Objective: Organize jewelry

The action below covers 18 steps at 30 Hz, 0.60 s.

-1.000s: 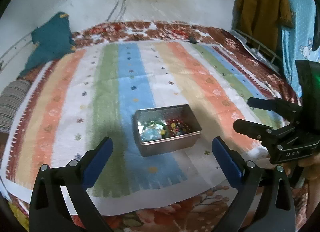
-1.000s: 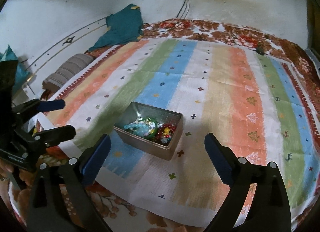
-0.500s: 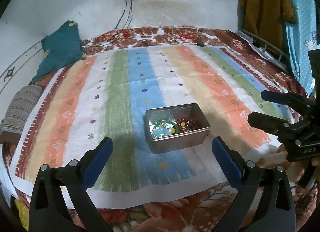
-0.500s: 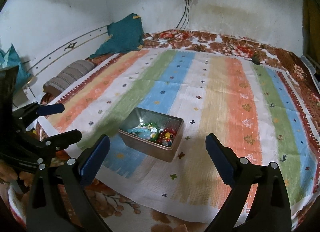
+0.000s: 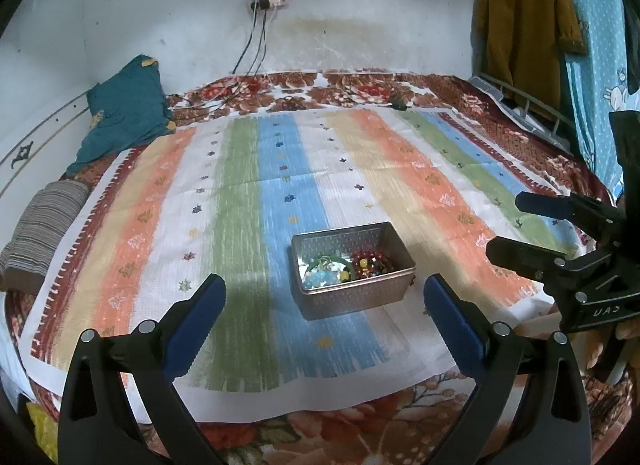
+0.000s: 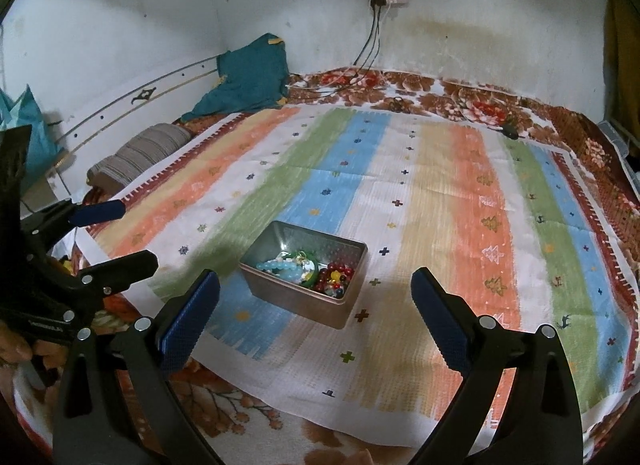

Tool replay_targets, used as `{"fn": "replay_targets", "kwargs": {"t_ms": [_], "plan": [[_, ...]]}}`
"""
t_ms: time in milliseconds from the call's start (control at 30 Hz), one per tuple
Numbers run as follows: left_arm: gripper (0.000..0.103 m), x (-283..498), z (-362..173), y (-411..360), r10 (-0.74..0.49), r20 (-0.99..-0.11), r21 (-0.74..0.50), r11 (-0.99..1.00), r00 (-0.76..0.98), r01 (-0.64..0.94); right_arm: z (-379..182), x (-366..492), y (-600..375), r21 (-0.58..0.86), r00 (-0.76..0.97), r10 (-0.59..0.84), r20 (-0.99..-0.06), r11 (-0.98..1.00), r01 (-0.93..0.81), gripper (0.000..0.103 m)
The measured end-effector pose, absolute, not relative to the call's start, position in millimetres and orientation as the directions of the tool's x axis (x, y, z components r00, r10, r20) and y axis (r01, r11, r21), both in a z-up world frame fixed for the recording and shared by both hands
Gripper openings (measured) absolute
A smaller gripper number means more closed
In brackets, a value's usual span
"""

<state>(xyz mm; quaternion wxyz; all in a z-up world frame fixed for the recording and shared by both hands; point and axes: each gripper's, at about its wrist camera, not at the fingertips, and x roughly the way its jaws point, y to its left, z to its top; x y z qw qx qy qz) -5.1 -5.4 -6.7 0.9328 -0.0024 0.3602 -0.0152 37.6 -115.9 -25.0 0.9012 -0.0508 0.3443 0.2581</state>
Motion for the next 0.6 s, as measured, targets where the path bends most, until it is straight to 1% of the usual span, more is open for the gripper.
{"fn": "replay_targets", "kwargs": {"t_ms": [600], "plan": [[0.097,-4.8,-1.8,-10.3,-0.036,-0.668,-0.014,0.999,0.743,0.036,-24.9,35.1,-117.7,0.081,0.635,0.432,-0.640,0.860,-0.503,0.097]]}}
